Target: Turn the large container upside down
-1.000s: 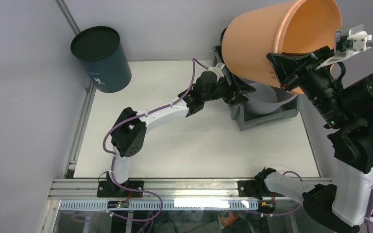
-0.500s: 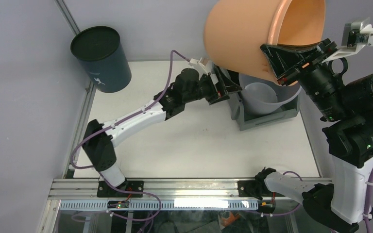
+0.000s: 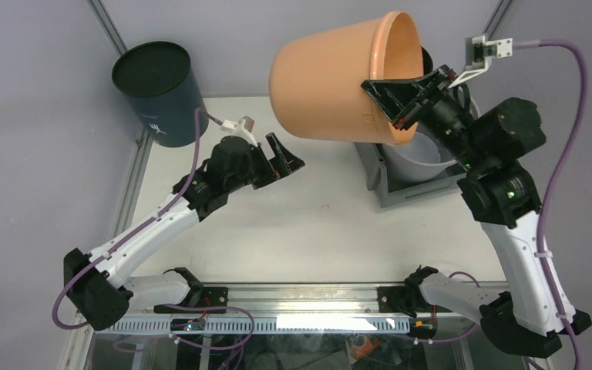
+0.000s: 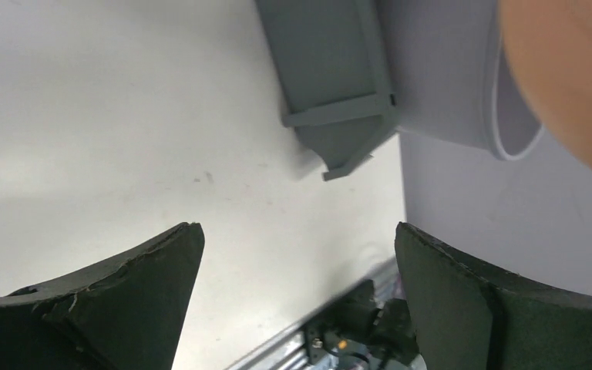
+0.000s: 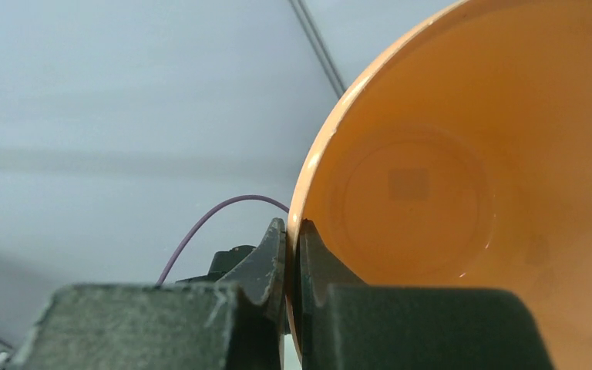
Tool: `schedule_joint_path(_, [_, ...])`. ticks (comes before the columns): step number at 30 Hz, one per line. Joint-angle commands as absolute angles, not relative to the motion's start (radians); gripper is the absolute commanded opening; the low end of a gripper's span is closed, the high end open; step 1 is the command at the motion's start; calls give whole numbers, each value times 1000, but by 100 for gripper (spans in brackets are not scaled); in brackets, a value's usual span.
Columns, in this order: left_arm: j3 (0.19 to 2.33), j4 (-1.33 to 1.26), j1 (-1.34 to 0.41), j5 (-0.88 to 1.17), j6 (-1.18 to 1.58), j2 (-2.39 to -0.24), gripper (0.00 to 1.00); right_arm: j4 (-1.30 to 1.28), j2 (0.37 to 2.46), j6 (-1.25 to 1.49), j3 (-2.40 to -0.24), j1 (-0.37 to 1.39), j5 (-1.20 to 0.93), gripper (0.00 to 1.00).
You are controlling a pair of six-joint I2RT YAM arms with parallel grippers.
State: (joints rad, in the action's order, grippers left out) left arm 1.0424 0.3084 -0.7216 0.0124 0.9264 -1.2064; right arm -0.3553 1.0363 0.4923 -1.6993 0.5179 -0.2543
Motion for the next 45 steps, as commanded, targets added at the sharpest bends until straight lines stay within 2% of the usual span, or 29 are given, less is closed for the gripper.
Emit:
schedule_joint_path(1, [1028, 426, -690, -88, 810, -1094, 99, 44, 1016, 693, -1602, 520, -306, 0])
schedule_joint_path(4, [1027, 500, -660, -91, 791, -1064, 99, 159, 1028, 792, -1514, 520, -290, 0])
schedule_joint_path(7, [1040, 575, -605, -50, 737, -1022, 99, 112, 1065, 841, -1504, 520, -271, 0])
schedule_joint_path(9, [1058, 638, -569, -85, 694, -990, 99, 56, 1089, 841, -1494, 521, -271, 0])
schedule_joint_path(13, [1105, 746, -480, -188, 622, -908, 99, 151, 1086, 926, -1364, 521, -213, 0])
schedule_joint_path(21, [1344, 906, -418, -293, 575, -901, 99, 268, 1181, 1046, -1255, 533, -299, 0])
schedule_joint_path(26, [1545, 921, -418, -285, 567, -926, 99, 394, 1280, 1078, -1194, 620, -298, 0])
schedule_joint_path(32, [1633, 891, -417, -270, 599, -926, 99, 666, 1465, 1174, -1138, 762, -269, 0])
schedule_joint_path(40, [1594, 853, -418, -277, 644, -868, 99, 1382, 1874, 1566, -1145, 840, -262, 0])
schedule_joint_path(45, [1594, 852, -418, -273, 652, -861, 99, 1566, 2047, 1718, -1161, 867, -181, 0])
